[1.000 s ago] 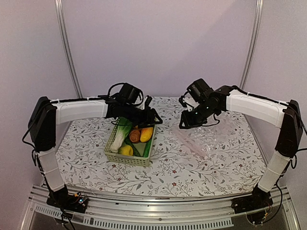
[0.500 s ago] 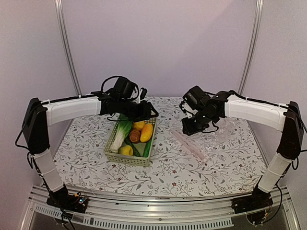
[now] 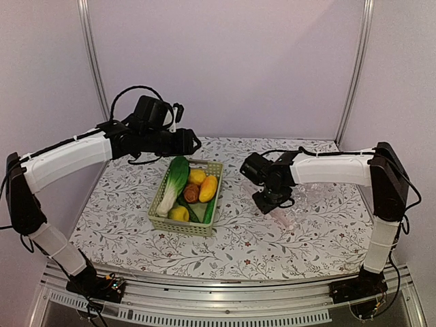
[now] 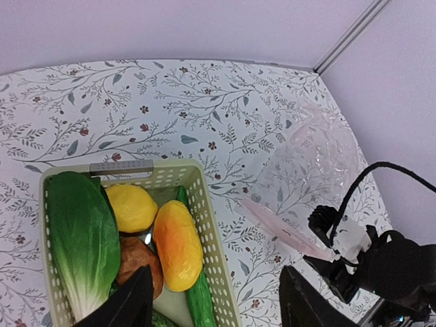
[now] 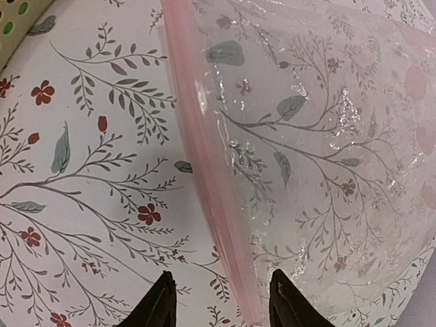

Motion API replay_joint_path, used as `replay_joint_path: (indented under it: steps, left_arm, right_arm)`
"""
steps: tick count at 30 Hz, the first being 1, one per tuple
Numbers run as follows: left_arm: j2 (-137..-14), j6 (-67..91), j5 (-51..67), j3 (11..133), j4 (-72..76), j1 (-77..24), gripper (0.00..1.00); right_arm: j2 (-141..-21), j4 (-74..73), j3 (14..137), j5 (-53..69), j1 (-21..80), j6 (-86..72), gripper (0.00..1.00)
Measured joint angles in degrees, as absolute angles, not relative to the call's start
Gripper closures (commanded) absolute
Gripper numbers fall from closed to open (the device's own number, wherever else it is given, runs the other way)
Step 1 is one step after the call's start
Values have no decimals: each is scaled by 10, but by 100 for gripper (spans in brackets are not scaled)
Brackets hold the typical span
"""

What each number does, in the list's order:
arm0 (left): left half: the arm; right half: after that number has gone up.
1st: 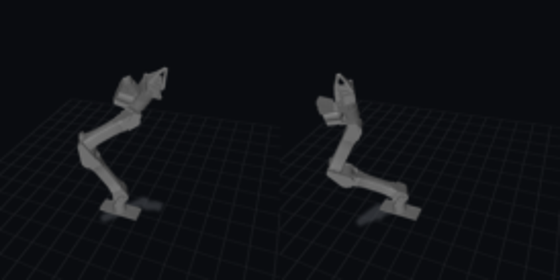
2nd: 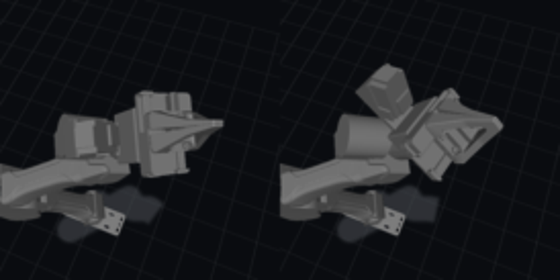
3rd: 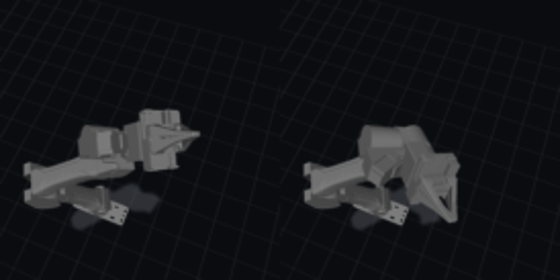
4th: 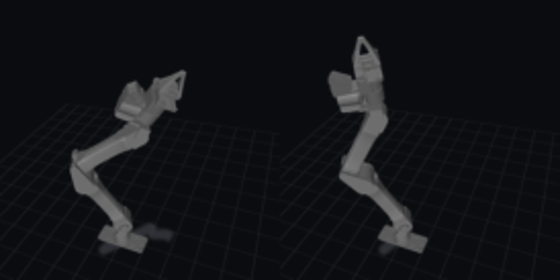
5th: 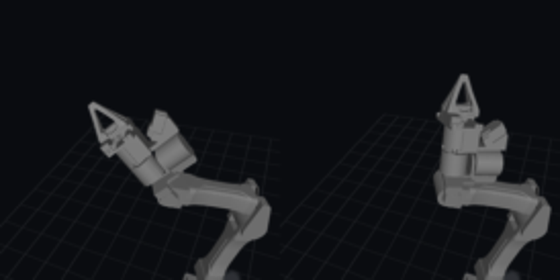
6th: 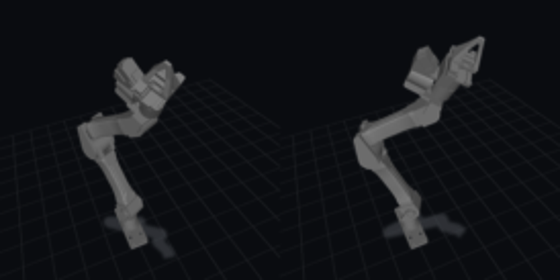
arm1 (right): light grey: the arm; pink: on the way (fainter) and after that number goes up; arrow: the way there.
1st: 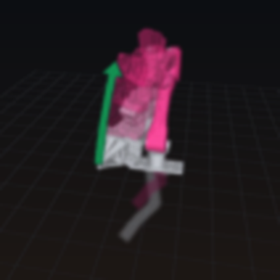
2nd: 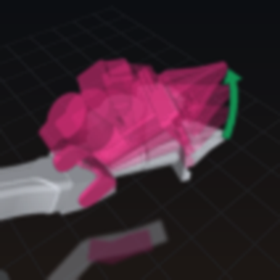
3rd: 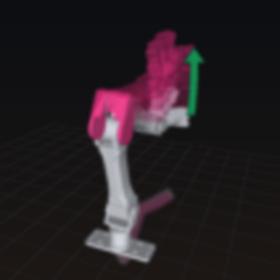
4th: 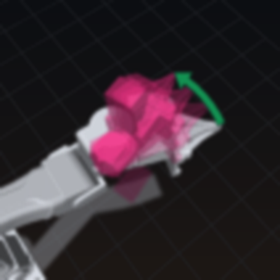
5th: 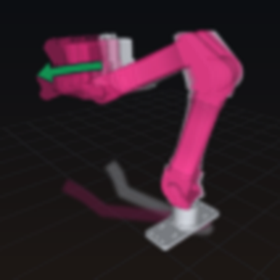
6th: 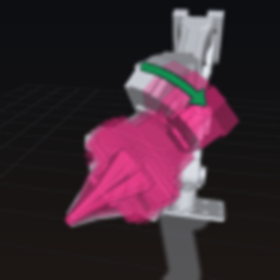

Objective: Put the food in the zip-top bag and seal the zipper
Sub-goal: Set the zipper food storage bag at the center of the board, then pick up the zipper food storage bag from the center of the board.

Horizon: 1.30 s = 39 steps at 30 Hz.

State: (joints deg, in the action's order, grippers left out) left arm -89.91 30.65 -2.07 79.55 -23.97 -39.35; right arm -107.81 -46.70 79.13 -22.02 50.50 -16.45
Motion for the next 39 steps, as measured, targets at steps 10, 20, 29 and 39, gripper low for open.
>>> replay_joint_path:
  steps: [10, 20, 29, 39]
  left_arm:
    - [-866, 296, -48, 759, -249, -392, 38]
    - [-849, 304, -49, 736, -249, -391, 39]
    - [-861, 347, -36, 720, -222, -396, 37]
    - [-938, 359, -38, 762, -140, -478, 26]
  right_arm:
    - [-1145, -461, 791, -290, 506, -154, 65]
    - [-1155, -453, 791, -376, 505, -157, 100]
    - [-1051, -493, 846, -318, 471, -158, 100]
    - [-1011, -524, 952, -221, 457, -171, 100]
